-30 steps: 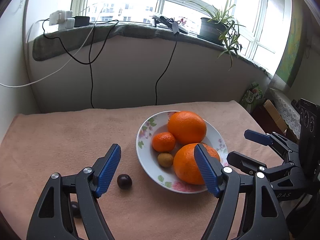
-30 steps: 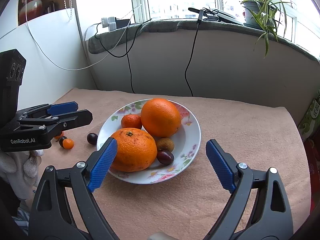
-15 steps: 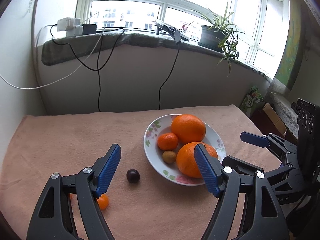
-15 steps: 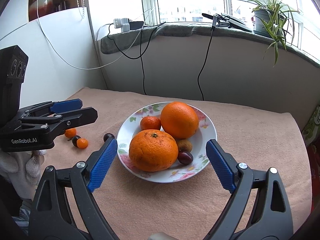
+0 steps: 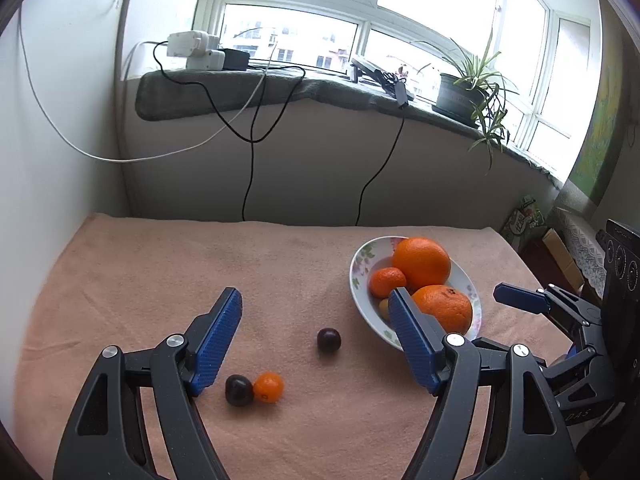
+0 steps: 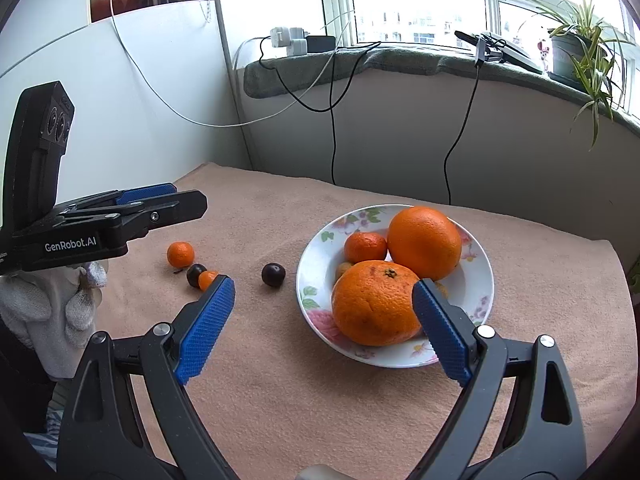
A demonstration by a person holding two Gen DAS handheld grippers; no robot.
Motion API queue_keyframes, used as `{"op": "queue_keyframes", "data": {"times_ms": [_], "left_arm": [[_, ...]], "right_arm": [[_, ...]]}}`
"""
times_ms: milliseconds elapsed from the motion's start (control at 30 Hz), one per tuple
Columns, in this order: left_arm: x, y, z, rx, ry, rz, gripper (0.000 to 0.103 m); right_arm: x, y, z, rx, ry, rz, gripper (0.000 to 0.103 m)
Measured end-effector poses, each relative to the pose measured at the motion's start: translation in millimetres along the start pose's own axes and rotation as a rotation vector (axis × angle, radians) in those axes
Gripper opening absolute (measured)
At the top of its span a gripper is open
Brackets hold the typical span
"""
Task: Organize fruits
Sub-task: 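Move both open tools back to the remaining tangerines on the blanket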
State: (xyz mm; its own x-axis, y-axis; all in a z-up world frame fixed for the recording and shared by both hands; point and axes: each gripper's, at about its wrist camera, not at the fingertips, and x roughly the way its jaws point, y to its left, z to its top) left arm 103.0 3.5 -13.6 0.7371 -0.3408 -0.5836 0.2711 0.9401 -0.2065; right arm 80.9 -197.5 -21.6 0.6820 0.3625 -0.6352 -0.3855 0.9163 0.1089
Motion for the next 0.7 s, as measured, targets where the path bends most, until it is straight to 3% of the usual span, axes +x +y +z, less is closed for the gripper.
{"op": "queue_keyframes", "data": {"times_ms": [267,567,700], "left_arm": [[-17.2,48.1,-9.4,-0.077,-0.015,0.065,0.076],[-21.7,86.9,-34.8,-0.153,0.024,0.100,0.075],[-19.1,96.1,-46.1,-0.183,0.047,0.090,0.074]], "right_arm": [[15.5,31.6,1.8,-0.046,0.020,0.060,0.092],[40.8,65.7,2.2,-0.114,0.065,0.126,0.092],[58.0,77.2,1.0,-0.125,0.110,0.163,0.079]]}}
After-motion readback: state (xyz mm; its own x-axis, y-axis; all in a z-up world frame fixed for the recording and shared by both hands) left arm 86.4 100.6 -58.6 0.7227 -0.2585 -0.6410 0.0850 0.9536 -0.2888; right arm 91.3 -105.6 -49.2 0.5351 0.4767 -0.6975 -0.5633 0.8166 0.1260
